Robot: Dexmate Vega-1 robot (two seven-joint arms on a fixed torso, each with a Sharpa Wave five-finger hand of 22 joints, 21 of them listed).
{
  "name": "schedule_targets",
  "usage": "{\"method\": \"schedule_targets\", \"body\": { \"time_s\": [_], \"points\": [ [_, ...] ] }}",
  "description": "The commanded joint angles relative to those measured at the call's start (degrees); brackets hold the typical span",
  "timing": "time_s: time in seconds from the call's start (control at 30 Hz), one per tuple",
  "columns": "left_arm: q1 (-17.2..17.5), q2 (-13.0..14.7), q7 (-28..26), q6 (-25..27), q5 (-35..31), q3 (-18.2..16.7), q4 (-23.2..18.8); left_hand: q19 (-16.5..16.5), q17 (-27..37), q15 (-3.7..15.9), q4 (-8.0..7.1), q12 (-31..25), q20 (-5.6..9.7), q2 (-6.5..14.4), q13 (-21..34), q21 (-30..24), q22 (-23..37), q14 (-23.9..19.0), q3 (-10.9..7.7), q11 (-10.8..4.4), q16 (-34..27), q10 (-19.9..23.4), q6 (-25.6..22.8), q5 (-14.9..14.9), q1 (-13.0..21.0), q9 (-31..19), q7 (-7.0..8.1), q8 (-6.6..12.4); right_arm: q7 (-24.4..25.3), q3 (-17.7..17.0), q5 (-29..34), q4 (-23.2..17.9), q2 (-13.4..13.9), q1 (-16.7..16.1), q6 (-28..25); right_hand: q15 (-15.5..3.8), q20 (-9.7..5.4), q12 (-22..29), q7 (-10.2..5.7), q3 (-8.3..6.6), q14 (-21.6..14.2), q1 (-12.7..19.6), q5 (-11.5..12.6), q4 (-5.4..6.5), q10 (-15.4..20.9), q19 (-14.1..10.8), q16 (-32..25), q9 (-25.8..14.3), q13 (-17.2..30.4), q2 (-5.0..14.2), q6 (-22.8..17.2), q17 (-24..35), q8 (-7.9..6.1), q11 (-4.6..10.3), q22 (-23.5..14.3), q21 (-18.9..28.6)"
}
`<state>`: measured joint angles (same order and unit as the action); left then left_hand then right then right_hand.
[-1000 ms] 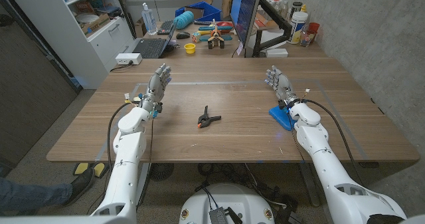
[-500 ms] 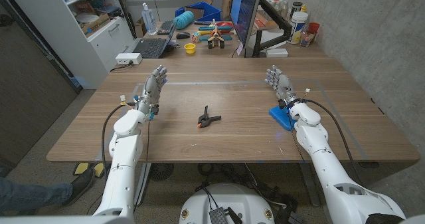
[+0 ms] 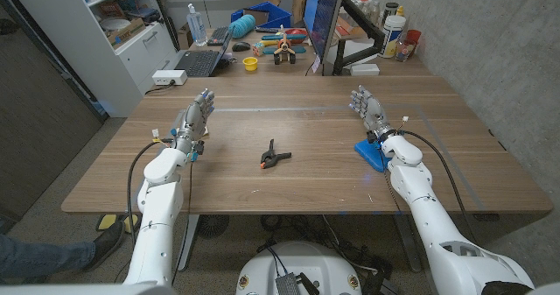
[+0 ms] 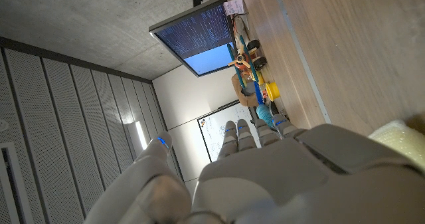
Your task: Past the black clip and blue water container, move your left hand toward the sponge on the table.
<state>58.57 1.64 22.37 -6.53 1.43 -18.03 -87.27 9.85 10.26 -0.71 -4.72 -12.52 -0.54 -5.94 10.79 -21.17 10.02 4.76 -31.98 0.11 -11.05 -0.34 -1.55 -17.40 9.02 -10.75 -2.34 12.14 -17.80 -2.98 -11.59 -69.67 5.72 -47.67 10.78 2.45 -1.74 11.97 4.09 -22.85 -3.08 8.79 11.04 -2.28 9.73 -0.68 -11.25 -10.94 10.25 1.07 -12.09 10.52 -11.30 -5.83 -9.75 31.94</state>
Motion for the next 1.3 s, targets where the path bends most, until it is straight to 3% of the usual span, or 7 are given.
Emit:
{"method": "schedule_targets", "body": {
  "time_s": [0.03, 0.6, 1.3],
  "points": [
    [1.45, 0.34, -0.24, -0.04, -0.78, -0.70, -1.85, 2.08, 0.19, -0.12, 0.29, -0.20, -0.24, -0.12, 0.20, 0.24, 0.07, -0.33, -0.15, 0.06, -0.31, 0.73, -0.59, -0.30, 0.75, -0.12, -0.08, 0.50, 0.14, -0.03, 0.17, -0.69, 0.16, -0.42, -0.06, -0.05, -0.23, 0.43, -0.15, 0.39, -0.64, -0.01, 0.38, -0.02, 0.37, -0.16, -0.12, -0.08, 0.30, 0.53, -0.37, 0.08, -0.20, 0.11, -0.07, -0.43],
    [3.15, 1.01, -0.62, 0.36, -2.29, -1.20, -4.43, 1.85, 0.20, -0.14, 0.65, -0.14, -0.39, -0.02, 0.21, 0.60, 0.09, -0.56, -0.13, -0.03, -0.26, 0.91, -1.37, -0.32, 1.31, -0.14, -0.04, 0.60, -0.32, -0.40, -0.94, -1.39, 0.47, -0.88, -0.03, -0.02, -0.12, 0.48, -0.19, 0.49, -0.82, -0.12, 0.40, -0.07, 0.64, -0.23, -0.10, -0.07, 0.30, 0.59, -0.45, 0.07, -0.17, 0.10, -0.09, -0.89],
    [4.88, 1.79, -3.22, -0.75, -5.19, -3.01, -6.27, 1.48, 0.19, -0.10, 1.18, -0.16, -0.68, 0.19, 0.23, 1.05, 0.11, -0.91, -0.18, -0.08, -0.22, 1.40, -2.41, -0.34, 2.19, -0.17, 0.22, 0.74, -0.78, -0.28, -1.16, 1.26, 0.00, 0.72, 1.26, -0.03, -0.18, 0.50, -0.29, 0.54, -1.18, -0.14, 0.45, -0.19, 0.90, -0.68, -0.09, -0.05, 0.31, 0.71, -0.58, 0.05, -0.15, 0.14, -0.10, -1.41]
  ]
}}
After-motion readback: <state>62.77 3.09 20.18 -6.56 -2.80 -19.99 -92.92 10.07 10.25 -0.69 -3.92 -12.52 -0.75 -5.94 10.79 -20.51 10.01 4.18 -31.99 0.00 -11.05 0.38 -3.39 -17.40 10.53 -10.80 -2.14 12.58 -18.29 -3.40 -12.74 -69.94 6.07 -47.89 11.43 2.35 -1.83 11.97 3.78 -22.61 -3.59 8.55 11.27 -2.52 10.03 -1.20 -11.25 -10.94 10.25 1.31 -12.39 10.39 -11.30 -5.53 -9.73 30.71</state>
